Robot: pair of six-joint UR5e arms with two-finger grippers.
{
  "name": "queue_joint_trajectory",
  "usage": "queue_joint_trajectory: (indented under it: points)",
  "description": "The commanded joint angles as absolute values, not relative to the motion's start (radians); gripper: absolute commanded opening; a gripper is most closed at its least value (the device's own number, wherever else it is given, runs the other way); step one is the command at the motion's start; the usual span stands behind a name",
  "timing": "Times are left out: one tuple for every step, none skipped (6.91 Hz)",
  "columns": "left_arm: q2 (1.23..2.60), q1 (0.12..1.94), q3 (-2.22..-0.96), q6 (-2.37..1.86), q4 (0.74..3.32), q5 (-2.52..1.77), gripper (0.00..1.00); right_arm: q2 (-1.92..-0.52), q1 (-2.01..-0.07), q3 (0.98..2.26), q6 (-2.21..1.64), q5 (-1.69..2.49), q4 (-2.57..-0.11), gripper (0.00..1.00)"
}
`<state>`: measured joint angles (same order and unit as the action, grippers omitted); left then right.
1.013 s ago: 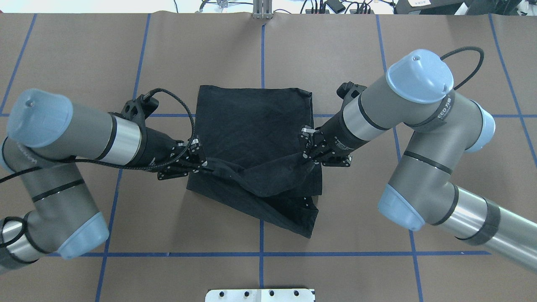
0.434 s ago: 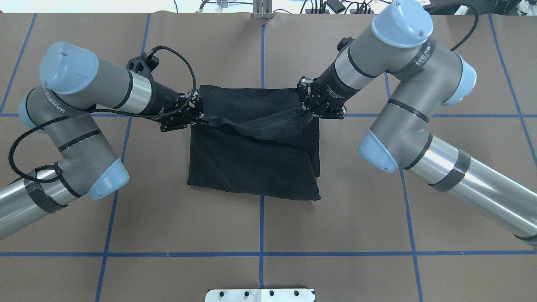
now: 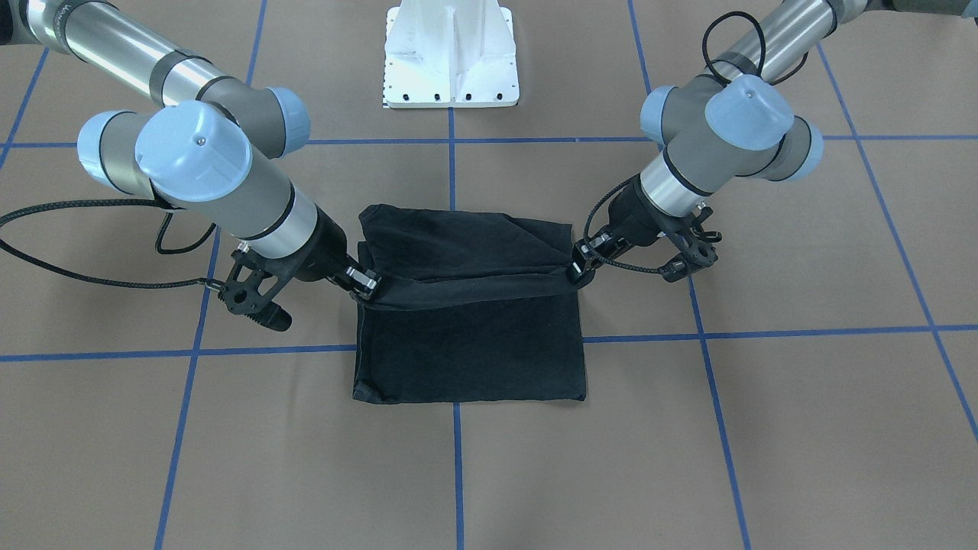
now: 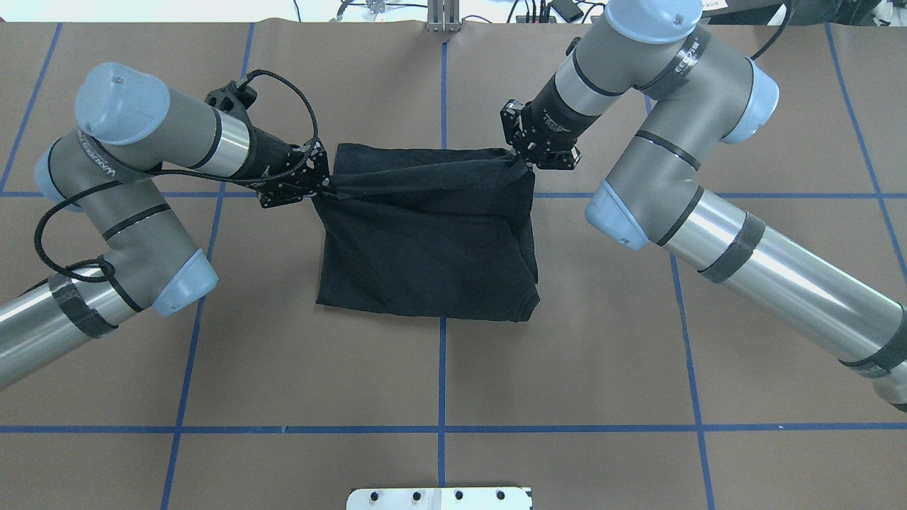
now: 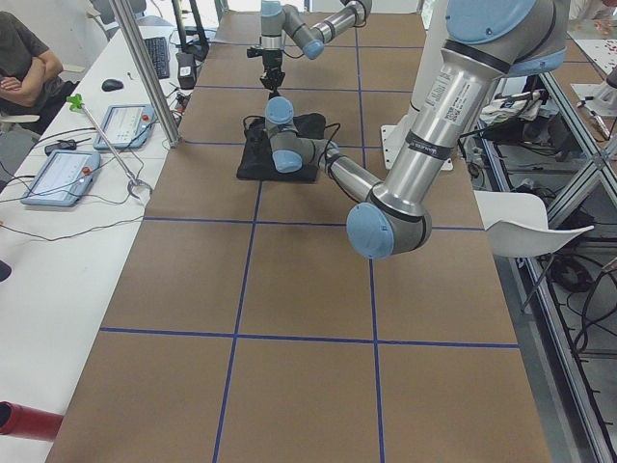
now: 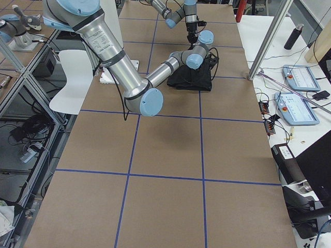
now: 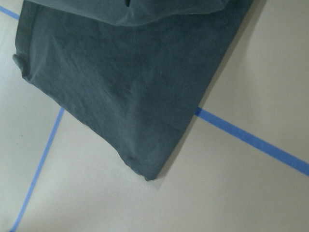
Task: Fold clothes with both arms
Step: 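Lift the near edge with both grippers and fold it over toward the far edge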
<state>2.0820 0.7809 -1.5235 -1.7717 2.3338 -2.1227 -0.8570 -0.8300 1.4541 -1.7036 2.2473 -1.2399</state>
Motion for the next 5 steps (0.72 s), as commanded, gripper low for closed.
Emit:
queue_joint_trajectory:
  points:
    - [2.138,0.785,-1.448,-1.773,2.345,-2.121,0.0,-0.847,-0.841,1.392,-1.704,2.234,-1.185,0.0]
    - [2.147,0.799,-1.439,-1.773,2.344,-2.121,0.0,-0.844,-0.841,1.329,-1.704,2.232,-1.099,0.0]
    - [2.161,0.807,-1.413,-1.773,2.345,-2.12,0.0,-0.842,-0.841,1.312,-1.704,2.229,-1.083,0.0]
    - [2.183,0.819,-1.381,-1.773,2.345,-2.114,0.0,-0.83,-0.841,1.309,-1.709,2.229,-1.085,0.0]
    - [2.195,0.819,-1.358,-1.773,2.345,-2.099,0.0,-0.824,-0.839,1.296,-1.71,2.229,-1.085,0.0]
